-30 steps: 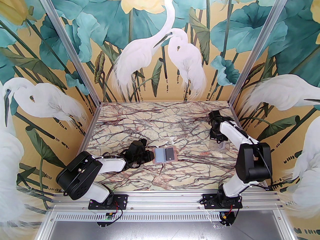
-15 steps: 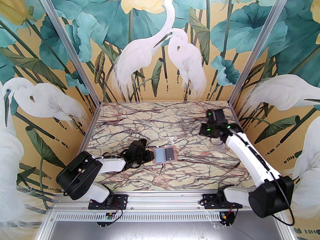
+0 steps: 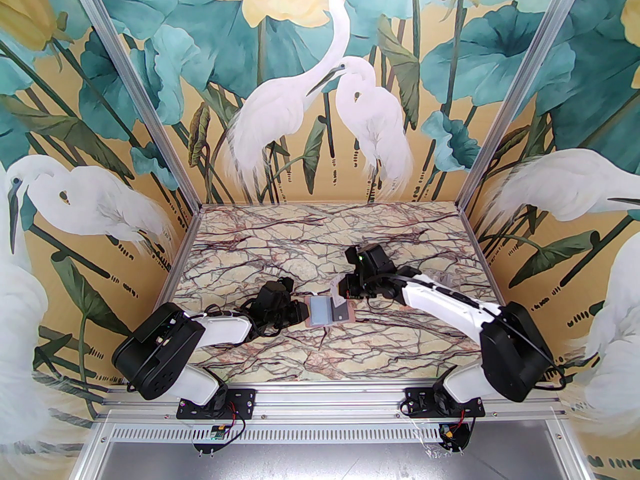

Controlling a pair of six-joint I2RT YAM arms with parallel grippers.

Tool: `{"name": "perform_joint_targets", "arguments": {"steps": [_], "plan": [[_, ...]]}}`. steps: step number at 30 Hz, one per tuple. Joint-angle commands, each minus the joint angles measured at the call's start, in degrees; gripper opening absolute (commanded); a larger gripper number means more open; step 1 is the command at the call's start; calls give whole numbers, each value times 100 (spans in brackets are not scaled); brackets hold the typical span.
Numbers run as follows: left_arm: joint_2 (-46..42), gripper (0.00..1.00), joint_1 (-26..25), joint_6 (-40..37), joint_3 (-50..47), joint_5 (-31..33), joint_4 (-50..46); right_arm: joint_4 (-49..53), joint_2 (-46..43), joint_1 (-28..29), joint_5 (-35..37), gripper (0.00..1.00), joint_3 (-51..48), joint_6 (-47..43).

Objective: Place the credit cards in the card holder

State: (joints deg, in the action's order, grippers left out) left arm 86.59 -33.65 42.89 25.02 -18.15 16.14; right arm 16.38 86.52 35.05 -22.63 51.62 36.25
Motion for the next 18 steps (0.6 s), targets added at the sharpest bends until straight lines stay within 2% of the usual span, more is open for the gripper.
{"name": "perform_joint_targets", "arguments": {"steps": [1,8,18], "plan": [[129,21,10,39,-119,48,-36,-1082,276,107,-356,0,-312,510],[151,20,7,66,-109,73,-62,-1681,767,345,-261,0,-468,754],[201,20,7,52,-79,57,-69,-1465,732,350,6,0,-481,659]]}}
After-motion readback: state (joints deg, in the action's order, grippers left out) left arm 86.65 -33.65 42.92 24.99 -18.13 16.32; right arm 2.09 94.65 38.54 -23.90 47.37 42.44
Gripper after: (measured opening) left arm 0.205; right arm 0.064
